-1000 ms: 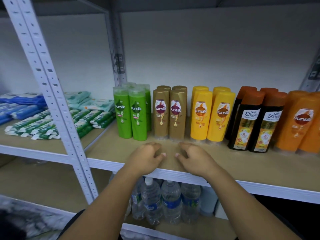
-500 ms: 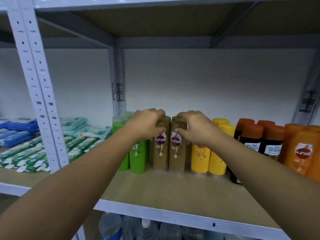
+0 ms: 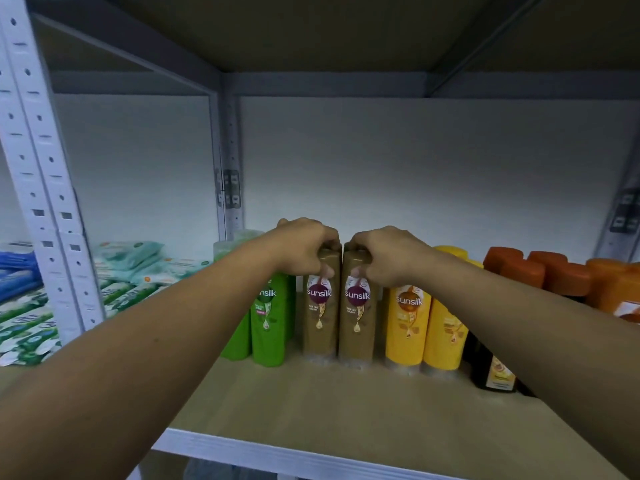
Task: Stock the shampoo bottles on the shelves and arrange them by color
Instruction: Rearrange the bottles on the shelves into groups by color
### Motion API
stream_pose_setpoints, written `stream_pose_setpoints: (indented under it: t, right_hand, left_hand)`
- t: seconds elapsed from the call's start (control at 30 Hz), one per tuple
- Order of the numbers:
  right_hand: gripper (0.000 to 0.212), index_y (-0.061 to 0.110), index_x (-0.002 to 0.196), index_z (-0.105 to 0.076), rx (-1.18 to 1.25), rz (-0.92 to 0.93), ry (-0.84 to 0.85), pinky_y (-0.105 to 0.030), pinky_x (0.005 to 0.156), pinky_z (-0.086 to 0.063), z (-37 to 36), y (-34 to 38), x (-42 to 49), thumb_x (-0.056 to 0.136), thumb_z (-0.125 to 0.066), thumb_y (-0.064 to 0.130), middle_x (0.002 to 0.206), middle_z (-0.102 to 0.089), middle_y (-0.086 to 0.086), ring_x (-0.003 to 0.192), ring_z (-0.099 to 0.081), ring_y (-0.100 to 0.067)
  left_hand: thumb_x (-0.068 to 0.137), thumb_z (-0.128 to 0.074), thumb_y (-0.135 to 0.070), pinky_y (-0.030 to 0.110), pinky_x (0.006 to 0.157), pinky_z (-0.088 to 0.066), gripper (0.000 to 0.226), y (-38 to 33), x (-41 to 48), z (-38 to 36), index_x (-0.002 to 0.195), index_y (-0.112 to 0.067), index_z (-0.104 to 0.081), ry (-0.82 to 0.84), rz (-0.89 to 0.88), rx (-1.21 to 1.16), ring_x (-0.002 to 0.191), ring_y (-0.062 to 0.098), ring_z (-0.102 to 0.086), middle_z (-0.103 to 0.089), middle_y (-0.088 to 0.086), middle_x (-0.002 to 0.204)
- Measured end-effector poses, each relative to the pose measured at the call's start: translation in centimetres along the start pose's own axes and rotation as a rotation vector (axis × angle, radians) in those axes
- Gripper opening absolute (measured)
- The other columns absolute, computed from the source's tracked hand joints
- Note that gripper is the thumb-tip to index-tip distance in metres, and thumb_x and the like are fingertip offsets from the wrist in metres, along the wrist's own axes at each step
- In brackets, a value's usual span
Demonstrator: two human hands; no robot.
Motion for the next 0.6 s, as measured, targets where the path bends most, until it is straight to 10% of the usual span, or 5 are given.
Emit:
stream_pose_setpoints:
  t: [0.6]
  right_hand:
    - [0.054, 0.030, 0.138, -0.053, 0.002, 0.090, -0.133, -0.041, 0.089, -0.056, 2.3, 2.1, -1.2, 0.092, -0.058, 0.055, 0.128, -0.065, 0.000, 0.113, -0.061, -0.023]
  left_hand:
    - [0.089, -0.065, -0.057, 0.039, 0.093, -0.045, 0.052, 2.4, -2.9, 2.4, 0.134, -0.034, -0.054, 0.000, -0.014, -0.018, 0.115, 0.018, -0.057, -0.061, -0.006, 0.131]
Point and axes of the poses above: each hand's wrist, its own x-axis towards the middle knuckle, its own z-axis out of the back of the hand, y = z × x, the point moved 8 cm from there along x, towards the middle knuckle
